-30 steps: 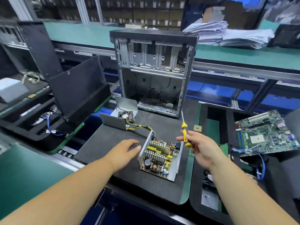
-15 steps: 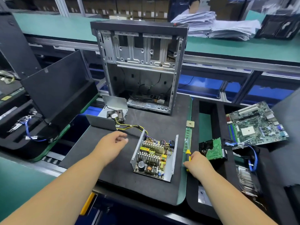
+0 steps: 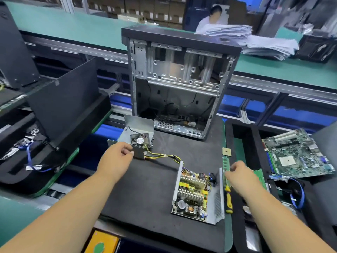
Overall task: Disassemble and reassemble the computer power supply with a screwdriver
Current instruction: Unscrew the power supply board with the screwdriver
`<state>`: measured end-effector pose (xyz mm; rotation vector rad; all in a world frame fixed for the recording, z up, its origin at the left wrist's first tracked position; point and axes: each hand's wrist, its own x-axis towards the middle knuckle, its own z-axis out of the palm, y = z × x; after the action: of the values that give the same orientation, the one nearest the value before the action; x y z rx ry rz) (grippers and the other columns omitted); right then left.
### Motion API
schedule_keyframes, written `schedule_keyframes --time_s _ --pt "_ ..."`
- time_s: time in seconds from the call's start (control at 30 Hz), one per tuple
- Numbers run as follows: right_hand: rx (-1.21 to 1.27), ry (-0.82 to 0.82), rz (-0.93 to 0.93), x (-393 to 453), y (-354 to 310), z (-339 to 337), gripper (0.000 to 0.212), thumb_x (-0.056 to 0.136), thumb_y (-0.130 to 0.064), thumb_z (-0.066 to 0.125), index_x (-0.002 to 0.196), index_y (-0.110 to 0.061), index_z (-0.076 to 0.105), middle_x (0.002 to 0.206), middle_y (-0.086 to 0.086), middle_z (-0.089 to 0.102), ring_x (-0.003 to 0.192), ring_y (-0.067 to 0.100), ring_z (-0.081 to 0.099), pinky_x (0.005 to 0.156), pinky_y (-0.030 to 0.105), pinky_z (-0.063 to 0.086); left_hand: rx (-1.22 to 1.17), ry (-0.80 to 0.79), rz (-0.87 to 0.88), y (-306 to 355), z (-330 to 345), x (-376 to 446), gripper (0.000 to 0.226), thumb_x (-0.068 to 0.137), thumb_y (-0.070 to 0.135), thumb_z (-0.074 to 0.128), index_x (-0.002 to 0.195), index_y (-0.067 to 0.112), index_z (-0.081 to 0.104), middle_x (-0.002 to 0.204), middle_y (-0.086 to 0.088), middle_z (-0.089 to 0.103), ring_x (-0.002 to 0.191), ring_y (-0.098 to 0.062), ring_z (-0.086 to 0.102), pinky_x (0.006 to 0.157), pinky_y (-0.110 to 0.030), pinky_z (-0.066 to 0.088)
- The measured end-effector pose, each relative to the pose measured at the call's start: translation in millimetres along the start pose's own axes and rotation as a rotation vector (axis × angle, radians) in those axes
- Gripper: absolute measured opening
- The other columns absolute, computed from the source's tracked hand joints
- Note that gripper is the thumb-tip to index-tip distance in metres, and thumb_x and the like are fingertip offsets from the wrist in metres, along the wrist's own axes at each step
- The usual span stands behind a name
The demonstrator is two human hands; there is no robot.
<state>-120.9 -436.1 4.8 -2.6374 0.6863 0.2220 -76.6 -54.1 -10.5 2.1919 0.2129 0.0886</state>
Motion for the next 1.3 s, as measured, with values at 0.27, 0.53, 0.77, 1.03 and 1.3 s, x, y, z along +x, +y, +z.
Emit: schedule_keyframes --time_s 0.27,0.53,0.77,1.03,1.3 --pt "-0.08 -0.2 -0.456 -0.8 -167.0 9.9 0.02 0.083 -0.041 0.068 0.1 -0.03 0.062 0.096 -0.009 0.061 0.084 0.014 0.059 0.065 0.026 0.046 -0.106 0.006 -0.064 -33.8 -42.0 31.9 0.011 0.084 0.026 0.061 0.085 0.037 0.065 0.073 0.017 0.061 0.063 -0.004 0.056 0.063 -0.026 0.044" --pt "-0.514 -0.476 -0.502 0.7 -251.5 78.3 0.04 0.079 -0.039 0.065 0.112 -0.016 0.062 0.11 0.005 0.066 0.099 0.025 0.061 0.079 0.03 0.049 -0.091 -0.031 -0.119 -57.4 -64.2 37.8 0.016 0.083 0.027 0.058 0.084 0.041 0.063 0.077 0.017 0.062 0.066 -0.006 0.059 0.06 -0.025 0.047" --pt "-0.403 -0.488 -0.455 10.7 -246.9 85.3 0.024 0.083 -0.021 0.069 0.105 -0.011 0.069 0.09 0.009 0.069 0.077 0.024 0.061 0.063 0.025 0.046 -0.1 -0.055 -0.085 -61.9 -63.8 38.3 0.016 0.086 0.025 0.058 0.085 0.039 0.064 0.078 0.013 0.061 0.063 -0.001 0.055 0.062 -0.022 0.046" --pt "0.102 -0.414 -0.471 12.8 -230.7 54.0 0.017 0.086 -0.018 0.071 0.082 -0.022 0.055 0.07 -0.004 0.055 0.06 0.014 0.046 0.058 0.025 0.038 -0.135 -0.074 -0.038 -40.3 -39.8 28.8 0.019 0.086 0.022 0.06 0.084 0.041 0.064 0.074 0.022 0.058 0.06 0.001 0.052 0.062 -0.022 0.044" --pt "0.318 -0.43 -0.492 0.6 -205.9 19.9 0.012 0.089 -0.023 0.066 0.08 -0.019 0.06 0.07 -0.004 0.062 0.063 0.013 0.056 0.056 0.023 0.042 -0.027 -0.247 0.019 -7.7 -4.0 4.9 0.013 0.083 0.028 0.06 0.084 0.04 0.065 0.073 0.018 0.061 0.058 0.001 0.05 0.065 -0.026 0.048"
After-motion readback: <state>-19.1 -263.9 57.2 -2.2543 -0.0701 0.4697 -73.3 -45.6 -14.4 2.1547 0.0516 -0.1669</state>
